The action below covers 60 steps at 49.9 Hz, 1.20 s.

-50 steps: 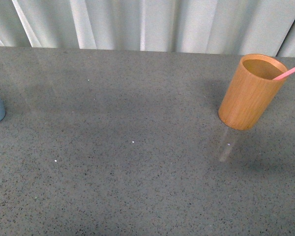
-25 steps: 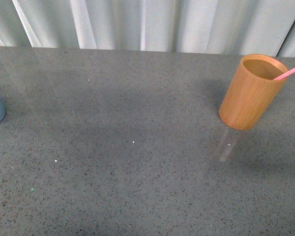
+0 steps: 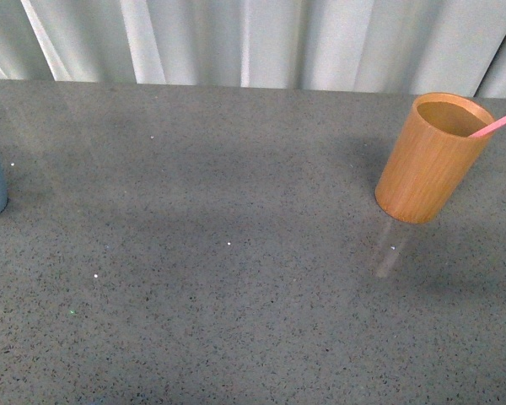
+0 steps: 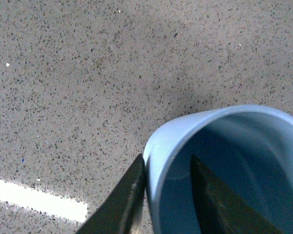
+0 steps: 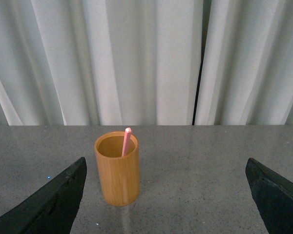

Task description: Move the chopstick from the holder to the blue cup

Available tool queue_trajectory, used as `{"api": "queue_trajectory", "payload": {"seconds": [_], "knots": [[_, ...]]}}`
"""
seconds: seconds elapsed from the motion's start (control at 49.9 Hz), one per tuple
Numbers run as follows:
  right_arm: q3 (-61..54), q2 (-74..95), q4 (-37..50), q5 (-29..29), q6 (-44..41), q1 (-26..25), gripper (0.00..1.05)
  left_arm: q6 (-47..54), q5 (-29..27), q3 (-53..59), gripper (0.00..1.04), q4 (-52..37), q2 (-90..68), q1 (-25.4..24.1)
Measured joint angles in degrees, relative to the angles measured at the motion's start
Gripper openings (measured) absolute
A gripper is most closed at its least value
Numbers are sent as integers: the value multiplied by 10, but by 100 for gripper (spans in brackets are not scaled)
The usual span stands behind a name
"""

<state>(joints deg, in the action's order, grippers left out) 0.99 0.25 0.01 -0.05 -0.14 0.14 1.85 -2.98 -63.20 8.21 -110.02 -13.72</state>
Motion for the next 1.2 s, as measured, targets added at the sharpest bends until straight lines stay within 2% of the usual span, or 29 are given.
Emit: {"api": "queue_trajectory", "payload": {"seconds": [0.02,0.22,0.601,0.721,0.842,1.082,1.202], "knots": [[0,0,0,0,0,0,95,0,-1,-1,27,6,0,0],[0,0,0,0,0,0,95,5,5,-1,3,23,5,3],[0,0,0,0,0,0,95,2,45,25,4,66,103,41],[0,0,0,0,0,0,95,-4,71,68,4,89,183,93],[0,0,0,0,0,0,95,-16,72,117,4,92,240,174],[0,0,0,0,0,0,95,-73,48,161,4,40,201,316],[0,0,0,0,0,0,95,-82,30,159,4,10,170,342]]}}
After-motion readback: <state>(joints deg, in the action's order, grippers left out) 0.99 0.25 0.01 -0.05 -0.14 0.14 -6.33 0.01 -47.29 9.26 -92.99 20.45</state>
